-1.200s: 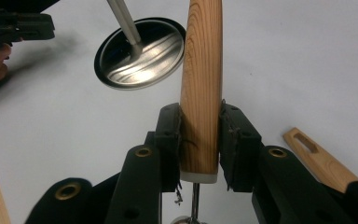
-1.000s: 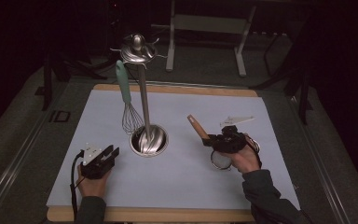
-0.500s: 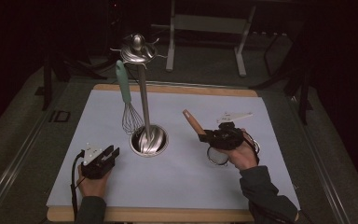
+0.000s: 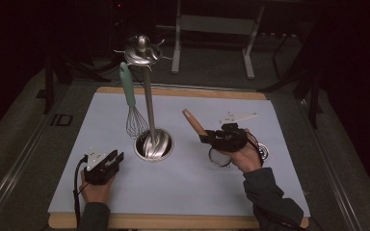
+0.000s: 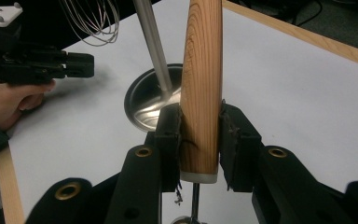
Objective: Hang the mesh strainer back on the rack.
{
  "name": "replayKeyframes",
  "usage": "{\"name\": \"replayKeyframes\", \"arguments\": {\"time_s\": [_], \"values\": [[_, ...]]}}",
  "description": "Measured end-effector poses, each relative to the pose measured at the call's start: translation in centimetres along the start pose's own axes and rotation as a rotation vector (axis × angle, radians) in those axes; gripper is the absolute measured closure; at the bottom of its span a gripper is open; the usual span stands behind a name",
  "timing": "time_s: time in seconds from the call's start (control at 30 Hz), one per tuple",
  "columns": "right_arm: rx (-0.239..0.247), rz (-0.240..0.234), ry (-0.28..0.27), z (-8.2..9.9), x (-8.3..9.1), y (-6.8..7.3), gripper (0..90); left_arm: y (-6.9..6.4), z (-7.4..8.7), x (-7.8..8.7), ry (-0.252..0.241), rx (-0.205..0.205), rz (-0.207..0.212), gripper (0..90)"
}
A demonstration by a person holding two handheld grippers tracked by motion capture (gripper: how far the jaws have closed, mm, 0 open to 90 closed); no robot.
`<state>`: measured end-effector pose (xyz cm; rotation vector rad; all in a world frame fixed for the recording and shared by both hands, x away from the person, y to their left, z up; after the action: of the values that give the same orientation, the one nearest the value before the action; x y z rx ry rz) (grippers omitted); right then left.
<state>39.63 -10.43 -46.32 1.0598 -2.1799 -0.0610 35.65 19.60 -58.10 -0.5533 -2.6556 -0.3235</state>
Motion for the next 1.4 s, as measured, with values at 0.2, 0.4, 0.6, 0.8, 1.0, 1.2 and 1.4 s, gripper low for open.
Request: {"name": "replayKeyframes", "arguments": {"time_s": [0.2,0.4,0.6,0.8,1.0,1.2,1.4], "values": [[0.02,-0.014,-0.016,-0.8,0.0,0.8,70.8,0.0,0.0,0.0,0.0,0.001,0.001,69.0],[0.052,-0.046,-0.044,-1.8,0.3,2.0,70.8,0.0,0.0,0.0,-0.001,0.002,0.001,69.0],[0.08,-0.062,-0.064,-2.8,0.5,2.8,70.8,0.0,0.0,0.0,-0.003,0.002,0.0,69.0],[0.099,-0.078,-0.087,-3.7,0.7,3.4,70.8,0.0,0.0,0.0,-0.003,0.003,0.0,69.0],[0.123,-0.095,-0.107,-4.5,1.0,4.1,70.8,0.0,0.0,0.0,-0.004,0.003,-0.001,69.0],[0.139,-0.104,-0.124,-5.2,1.4,4.6,70.8,0.0,0.0,0.0,-0.004,0.002,0.0,69.1],[0.149,-0.122,-0.14,-5.7,1.6,5.2,70.8,0.0,0.0,0.0,-0.002,-0.001,0.001,69.1]]}}
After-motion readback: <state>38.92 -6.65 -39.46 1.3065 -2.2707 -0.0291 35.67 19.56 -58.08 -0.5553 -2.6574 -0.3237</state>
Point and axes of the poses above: each handheld gripper's, and its own axes: x roughly backward along the jaws, z roughly out of its underside, y roughly to its left, the point moved 10 cm from there along -x, roughly forward along the jaws, and after that the axes turned 14 degrees about -x, right-handed, at the moved point
